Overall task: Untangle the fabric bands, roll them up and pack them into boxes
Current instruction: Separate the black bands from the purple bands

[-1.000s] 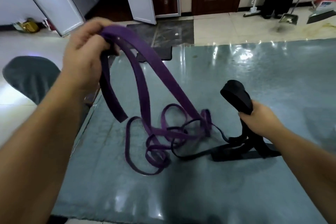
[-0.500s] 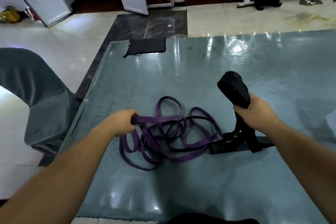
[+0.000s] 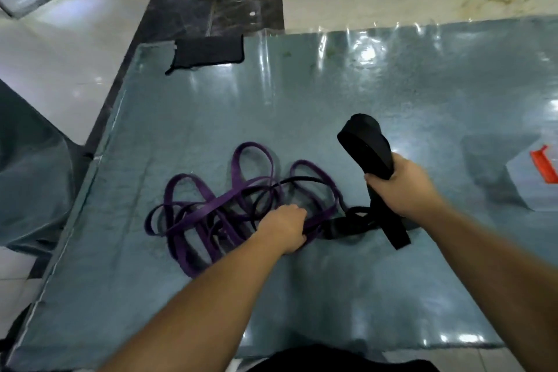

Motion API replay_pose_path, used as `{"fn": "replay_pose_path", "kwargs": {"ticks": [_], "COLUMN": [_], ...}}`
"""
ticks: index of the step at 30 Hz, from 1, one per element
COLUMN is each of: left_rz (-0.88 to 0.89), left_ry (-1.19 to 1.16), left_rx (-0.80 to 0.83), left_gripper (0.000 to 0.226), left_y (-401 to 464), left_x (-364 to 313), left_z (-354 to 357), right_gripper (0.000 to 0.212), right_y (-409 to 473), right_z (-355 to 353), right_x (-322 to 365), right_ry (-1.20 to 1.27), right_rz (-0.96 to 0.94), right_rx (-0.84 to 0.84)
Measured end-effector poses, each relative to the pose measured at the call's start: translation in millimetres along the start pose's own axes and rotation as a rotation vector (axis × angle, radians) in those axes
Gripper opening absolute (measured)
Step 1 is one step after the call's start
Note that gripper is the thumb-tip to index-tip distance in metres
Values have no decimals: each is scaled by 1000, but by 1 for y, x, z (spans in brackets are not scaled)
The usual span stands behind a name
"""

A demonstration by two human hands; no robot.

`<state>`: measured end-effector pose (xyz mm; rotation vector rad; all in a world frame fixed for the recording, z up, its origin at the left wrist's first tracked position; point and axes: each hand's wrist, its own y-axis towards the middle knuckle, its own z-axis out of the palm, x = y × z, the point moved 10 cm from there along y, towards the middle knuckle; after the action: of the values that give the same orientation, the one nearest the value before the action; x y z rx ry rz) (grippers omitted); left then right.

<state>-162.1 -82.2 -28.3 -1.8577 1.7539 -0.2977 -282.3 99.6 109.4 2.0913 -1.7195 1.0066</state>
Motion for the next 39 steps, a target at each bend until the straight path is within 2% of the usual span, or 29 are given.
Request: {"fn": "replay_pose_path", "kwargs": {"ticks": [10,15,18,20,24,27,32,36,39], "left_rz": [-153,-129,-77,-36,40,64,173,54,-79], "left_ry": [17,65,54,-33,-363,-503,-864,-895,-786], "left_rx": [-68,-107,-111,-115,-157,-326,-470,-557,-549], "left_gripper": [48,34,35,35,21,31,31,29,25], "left_y": [38,43,38,30,-1,-41,-100,-116,-118], "left_x": [-18,-15,-15,-15,-14,-5,21,68,102], "left_z": [45,44,39,26,-31,-98,-179,-192,-176], "right_gripper": [14,11,14,13,15,14,14,11,13], "right_y": [-5,-5,-3,-2,3,6,7,4,4], "right_z": [-8,-11,-12,-14,-18,-18,-19,-25,-39], "right_x": [-22,-34,-38,-38,-36,-35,-29,-14,1], "right_ry": [124,179,171,148,124,97,93,158,196], "right_rz": [62,100,102,91,72,73,83,64,49], "right_rx": [-22,-37,-38,-52,-72,-74,-101,-148,-208]}}
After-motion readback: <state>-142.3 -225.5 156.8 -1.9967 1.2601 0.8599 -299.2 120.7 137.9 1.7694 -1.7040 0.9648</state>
